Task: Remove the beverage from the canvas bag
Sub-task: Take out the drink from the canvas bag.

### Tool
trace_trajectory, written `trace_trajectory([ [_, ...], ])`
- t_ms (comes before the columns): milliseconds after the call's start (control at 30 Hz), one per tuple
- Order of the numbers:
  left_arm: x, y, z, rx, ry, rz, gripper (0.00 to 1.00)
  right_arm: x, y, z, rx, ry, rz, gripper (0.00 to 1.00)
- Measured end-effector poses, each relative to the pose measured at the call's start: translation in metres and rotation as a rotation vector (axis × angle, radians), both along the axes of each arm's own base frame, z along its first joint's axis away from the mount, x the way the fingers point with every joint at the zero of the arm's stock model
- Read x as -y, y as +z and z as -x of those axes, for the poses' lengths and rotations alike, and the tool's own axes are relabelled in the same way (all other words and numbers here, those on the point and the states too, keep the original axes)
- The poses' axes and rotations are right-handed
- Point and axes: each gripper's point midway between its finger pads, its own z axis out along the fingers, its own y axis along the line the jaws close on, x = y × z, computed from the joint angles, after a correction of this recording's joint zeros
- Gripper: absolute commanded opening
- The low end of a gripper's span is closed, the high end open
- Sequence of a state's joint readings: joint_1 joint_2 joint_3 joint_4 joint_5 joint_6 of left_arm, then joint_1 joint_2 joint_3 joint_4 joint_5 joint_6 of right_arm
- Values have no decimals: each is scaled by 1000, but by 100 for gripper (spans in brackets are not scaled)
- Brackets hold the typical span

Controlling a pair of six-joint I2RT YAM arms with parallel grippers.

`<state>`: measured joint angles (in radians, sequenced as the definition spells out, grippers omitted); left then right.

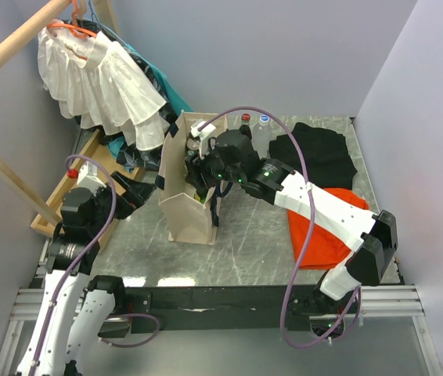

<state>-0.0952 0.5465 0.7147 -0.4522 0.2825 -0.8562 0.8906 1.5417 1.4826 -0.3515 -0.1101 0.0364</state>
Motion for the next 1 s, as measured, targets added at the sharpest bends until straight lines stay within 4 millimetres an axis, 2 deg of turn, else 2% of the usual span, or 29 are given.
trace_trajectory([
  [233, 13, -18, -11, -70, -60, -25, 97, 1, 0, -2, 5, -14, 5, 61],
  [467, 42, -26, -5, -95, -183, -67, 98, 0, -2, -3, 3, -15, 8, 60],
  [567, 49, -30, -4, -101, -201, -85, 98, 1, -3, -4, 3, -17, 10, 61],
  [767, 39, -28, -7, -93, -147, -147, 97, 1, -3, -5, 6, -24, 12, 61],
  [1000, 26, -38, -3, -128, -95, -195, 93, 2, -2, -5, 8, -27, 12, 61],
])
